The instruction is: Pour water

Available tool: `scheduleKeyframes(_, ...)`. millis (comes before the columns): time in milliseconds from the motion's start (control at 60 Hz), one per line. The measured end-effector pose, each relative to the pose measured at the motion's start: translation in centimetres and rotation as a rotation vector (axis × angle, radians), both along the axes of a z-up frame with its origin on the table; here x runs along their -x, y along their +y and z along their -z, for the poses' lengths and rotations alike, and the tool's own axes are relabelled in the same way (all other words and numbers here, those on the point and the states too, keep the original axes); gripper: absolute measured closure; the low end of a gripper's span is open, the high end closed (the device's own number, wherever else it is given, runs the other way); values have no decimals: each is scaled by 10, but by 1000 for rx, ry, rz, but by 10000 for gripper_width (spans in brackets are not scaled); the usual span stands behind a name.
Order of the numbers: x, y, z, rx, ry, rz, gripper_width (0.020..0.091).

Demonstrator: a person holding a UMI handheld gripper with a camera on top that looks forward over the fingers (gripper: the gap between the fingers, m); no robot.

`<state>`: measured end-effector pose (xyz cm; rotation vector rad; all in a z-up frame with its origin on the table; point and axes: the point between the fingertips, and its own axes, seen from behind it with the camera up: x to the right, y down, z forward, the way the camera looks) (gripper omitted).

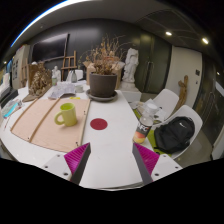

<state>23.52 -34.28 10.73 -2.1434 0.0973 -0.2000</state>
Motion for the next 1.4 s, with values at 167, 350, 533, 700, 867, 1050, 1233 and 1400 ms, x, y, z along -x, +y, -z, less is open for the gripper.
scheduleKeyframes(167,-85,30,31,-30,36,23,236)
scheduleKeyframes(350,-142,87,49,-108,35,35,238)
scheduleKeyframes(533,-155,131,65,-147,82,28,378)
scheduleKeyframes(700,-155,143,69,-184,89,33,678)
scheduleKeyframes(867,-157,142,68,-198,90,55,821)
scheduleKeyframes(1050,-162,144,61,-169,11,86,853)
scheduleKeyframes(1233,-160,166,1,-193,-189,96,854)
scheduleKeyframes(1400,-123,208,-67,-221,-483,14,854)
